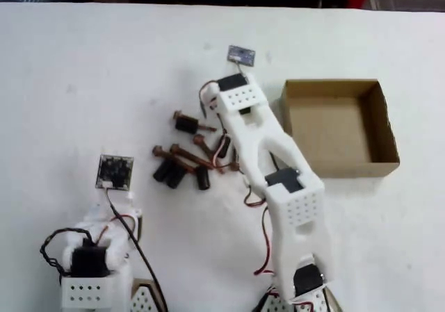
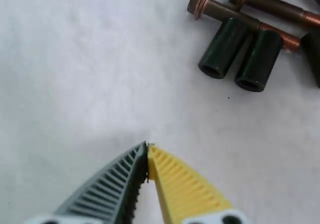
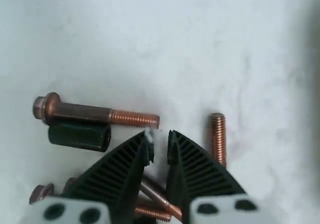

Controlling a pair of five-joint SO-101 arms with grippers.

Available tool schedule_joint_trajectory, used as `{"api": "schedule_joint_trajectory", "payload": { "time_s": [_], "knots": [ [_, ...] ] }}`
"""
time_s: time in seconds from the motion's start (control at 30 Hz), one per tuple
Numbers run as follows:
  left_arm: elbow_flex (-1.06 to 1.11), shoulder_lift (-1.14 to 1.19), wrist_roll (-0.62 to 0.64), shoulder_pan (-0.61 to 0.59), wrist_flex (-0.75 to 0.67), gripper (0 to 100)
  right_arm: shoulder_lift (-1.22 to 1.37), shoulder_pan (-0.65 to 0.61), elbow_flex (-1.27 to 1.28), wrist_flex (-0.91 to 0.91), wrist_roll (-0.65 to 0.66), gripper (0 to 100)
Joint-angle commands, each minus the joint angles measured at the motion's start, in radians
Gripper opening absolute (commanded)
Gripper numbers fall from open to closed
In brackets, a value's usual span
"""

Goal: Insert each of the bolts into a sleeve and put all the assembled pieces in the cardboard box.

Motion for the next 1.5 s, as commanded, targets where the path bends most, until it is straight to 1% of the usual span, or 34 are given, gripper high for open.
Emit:
{"api": "schedule_joint_trajectory", "payload": {
  "time_s": [0.0,0.1,0.2,0.3,0.37,0.47,0.67,0.73,0.93,1.17,1.47],
  "knots": [
    [-0.003,-0.007,-0.008,0.001,-0.011,2,-0.099,0.041,-0.012,0.016,0.002,2.9],
    [-0.003,-0.007,-0.008,0.001,-0.011,2,-0.111,0.044,-0.012,0.068,0.002,4.2],
    [-0.003,-0.007,-0.008,0.001,-0.011,2,-0.102,0.018,-0.011,0.117,-0.008,10.6],
    [-0.003,-0.007,-0.008,0.001,-0.011,2,-0.085,-0.013,0.031,0.117,-0.009,18.4],
    [-0.003,-0.007,-0.008,0.001,-0.011,2,-0.068,-0.038,0.049,0.116,-0.009,21.1],
    [-0.003,-0.007,-0.008,0.001,-0.011,2,-0.048,-0.050,0.046,0.111,-0.009,19.1],
    [-0.003,-0.007,-0.008,0.001,-0.011,2,-0.002,-0.048,0.044,0.059,-0.009,4.5],
    [-0.003,-0.007,-0.008,0.001,-0.011,2,0.008,-0.050,0.044,0.053,-0.009,1.3],
    [-0.003,-0.007,-0.008,0.001,-0.011,2,0.035,-0.048,0.051,0.027,-0.009,4.3],
    [-0.003,-0.007,-0.008,0.001,-0.011,2,0.110,-0.077,0.044,0.025,-0.009,4.3],
    [-0.003,-0.007,-0.008,0.001,-0.011,2,0.128,-0.087,0.023,0.031,-0.002,4.3]
  ]
}}
